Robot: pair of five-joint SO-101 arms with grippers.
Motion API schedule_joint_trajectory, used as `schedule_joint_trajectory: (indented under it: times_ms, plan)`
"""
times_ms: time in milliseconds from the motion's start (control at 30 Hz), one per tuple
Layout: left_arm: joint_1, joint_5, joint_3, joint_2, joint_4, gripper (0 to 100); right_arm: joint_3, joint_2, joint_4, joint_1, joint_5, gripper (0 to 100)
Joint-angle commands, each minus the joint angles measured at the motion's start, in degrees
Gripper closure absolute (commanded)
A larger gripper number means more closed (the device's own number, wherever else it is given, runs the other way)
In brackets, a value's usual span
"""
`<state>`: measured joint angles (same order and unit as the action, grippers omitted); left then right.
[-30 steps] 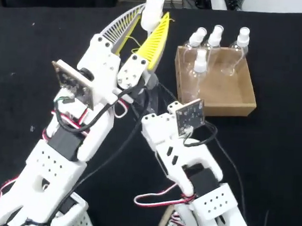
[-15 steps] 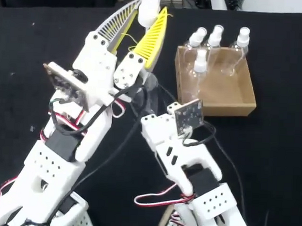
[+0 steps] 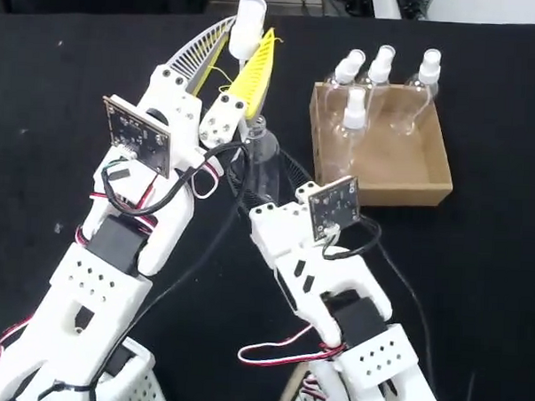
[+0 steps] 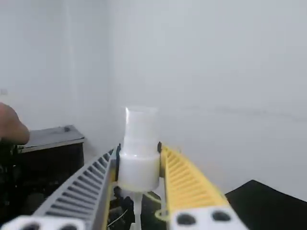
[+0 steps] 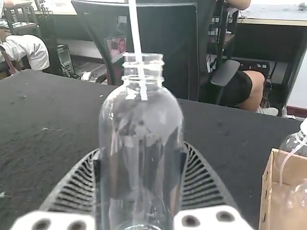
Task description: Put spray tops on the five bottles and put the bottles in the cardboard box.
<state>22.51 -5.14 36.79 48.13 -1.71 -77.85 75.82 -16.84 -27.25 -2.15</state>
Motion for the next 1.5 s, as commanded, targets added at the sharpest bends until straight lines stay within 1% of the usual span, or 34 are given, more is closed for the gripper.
schedule_joint_trajectory:
  times_ms: [0,67,200,567,700,1467]
  plan:
    - [1.19,-0.18,-0.57,0.79,-0.97,97,0.92,1.45,1.67,-0.18,0.0,98.7]
    - [3.21,-0.18,0.13,0.88,-0.18,97,0.92,1.45,1.67,-0.18,0.0,98.7]
    - [6.46,-0.18,0.48,0.79,5.19,97,0.92,1.45,1.67,-0.09,0.0,98.7]
    - [6.37,-0.09,0.57,0.88,18.55,97,0.92,1.45,1.67,-0.09,0.09,98.7]
    - [6.37,-0.09,0.13,0.88,22.24,97,0.84,1.45,1.67,-0.09,0.09,98.7]
    - [6.29,-0.53,0.66,0.88,22.24,97,0.66,1.45,1.67,-0.09,0.09,98.7]
